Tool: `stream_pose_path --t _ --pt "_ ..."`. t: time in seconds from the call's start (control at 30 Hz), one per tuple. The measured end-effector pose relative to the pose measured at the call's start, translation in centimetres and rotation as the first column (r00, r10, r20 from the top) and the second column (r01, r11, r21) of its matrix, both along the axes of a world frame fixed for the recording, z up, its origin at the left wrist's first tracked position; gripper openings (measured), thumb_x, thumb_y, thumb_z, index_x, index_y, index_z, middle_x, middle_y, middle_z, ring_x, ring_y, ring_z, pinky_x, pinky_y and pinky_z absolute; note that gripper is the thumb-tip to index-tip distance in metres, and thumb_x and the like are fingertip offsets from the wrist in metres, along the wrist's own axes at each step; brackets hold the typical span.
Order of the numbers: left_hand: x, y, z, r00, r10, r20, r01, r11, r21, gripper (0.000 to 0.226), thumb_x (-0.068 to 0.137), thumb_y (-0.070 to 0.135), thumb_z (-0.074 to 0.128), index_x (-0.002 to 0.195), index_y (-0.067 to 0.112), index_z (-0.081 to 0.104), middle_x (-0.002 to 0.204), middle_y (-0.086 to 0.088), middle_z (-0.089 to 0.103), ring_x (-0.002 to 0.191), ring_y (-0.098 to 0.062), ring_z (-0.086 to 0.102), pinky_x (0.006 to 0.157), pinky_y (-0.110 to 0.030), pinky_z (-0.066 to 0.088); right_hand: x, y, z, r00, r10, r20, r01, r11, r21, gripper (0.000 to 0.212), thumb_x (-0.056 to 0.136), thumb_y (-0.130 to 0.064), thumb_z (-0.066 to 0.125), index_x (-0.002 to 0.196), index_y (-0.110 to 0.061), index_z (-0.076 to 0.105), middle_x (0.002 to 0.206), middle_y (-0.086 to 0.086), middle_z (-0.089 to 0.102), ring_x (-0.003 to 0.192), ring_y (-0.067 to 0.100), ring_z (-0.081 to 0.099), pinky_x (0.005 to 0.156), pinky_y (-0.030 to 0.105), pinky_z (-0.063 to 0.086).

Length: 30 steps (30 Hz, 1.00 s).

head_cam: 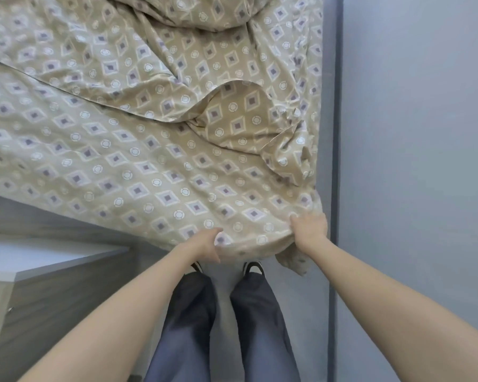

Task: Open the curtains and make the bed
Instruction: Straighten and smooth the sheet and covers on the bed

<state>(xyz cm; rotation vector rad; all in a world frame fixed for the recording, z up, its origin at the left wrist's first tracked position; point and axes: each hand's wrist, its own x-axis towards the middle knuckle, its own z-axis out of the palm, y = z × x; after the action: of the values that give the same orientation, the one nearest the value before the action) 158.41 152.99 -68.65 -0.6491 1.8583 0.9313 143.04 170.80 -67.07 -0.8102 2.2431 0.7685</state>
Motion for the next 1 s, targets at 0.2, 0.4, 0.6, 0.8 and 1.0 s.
stream_pose_path --t 0.2,0.4,0.6,0.8,1.0 --pt "-4.1 1.9 1.4 0.978 0.143 -0.151 -0.158 0.983 -0.094 0.047 0.094 0.015 0.043 0.141 0.018 0.041 0.136 -0.008 0.051 0.103 -0.021 0.06 0.091 -0.033 0.049 -1.8 0.5 1.7 0.995 0.052 0.082 -0.041 0.991 -0.13 0.049 0.085 -0.003 0.052 0.132 -0.017 0.045 0.132 0.009 0.047 0.126 0.028 0.04 0.101 0.039 0.033" --pt "-6.3 0.7 6.6 0.928 0.284 -0.24 -0.325 0.933 -0.152 0.044 0.094 0.018 0.04 0.137 0.02 0.046 0.132 -0.004 0.055 0.105 -0.02 0.057 0.086 -0.031 0.048 -4.1 -1.2 6.8 0.991 0.078 0.108 -0.05 0.969 -0.241 0.043 0.088 -0.002 0.045 0.129 -0.014 0.047 0.128 0.01 0.05 0.123 0.029 0.042 0.099 0.04 0.035" --pt "-6.8 -3.2 13.6 0.796 0.499 -0.342 -0.564 0.817 -0.119 0.044 0.094 0.015 0.04 0.138 0.016 0.046 0.137 -0.006 0.051 0.11 -0.022 0.055 0.086 -0.028 0.042 -6.2 -5.0 13.1 0.988 0.114 0.107 -0.07 0.935 -0.348 0.036 0.089 -0.002 0.04 0.122 -0.012 0.051 0.118 0.011 0.057 0.115 0.031 0.049 0.093 0.041 0.04" --pt "-5.0 -9.4 20.3 0.639 0.609 -0.47 -0.726 0.679 -0.106 0.043 0.095 0.014 0.04 0.137 0.013 0.047 0.136 -0.009 0.052 0.12 -0.025 0.052 0.098 -0.032 0.041 -5.7 -12.0 17.8 0.981 0.174 0.09 -0.108 0.863 -0.493 0.04 0.089 -0.005 0.039 0.123 -0.017 0.055 0.117 0.007 0.061 0.109 0.029 0.054 0.085 0.039 0.044" --pt "-0.9 -18.8 24.7 0.499 0.668 -0.552 -0.83 0.552 -0.082 0.043 0.094 0.013 0.04 0.136 0.017 0.048 0.135 -0.009 0.053 0.118 -0.025 0.052 0.094 -0.032 0.042 -3.1 -22.4 21.9 0.97 0.214 0.112 -0.112 0.811 -0.574 0.04 0.088 -0.009 0.04 0.123 -0.02 0.055 0.119 0.004 0.062 0.111 0.028 0.054 0.087 0.039 0.044"
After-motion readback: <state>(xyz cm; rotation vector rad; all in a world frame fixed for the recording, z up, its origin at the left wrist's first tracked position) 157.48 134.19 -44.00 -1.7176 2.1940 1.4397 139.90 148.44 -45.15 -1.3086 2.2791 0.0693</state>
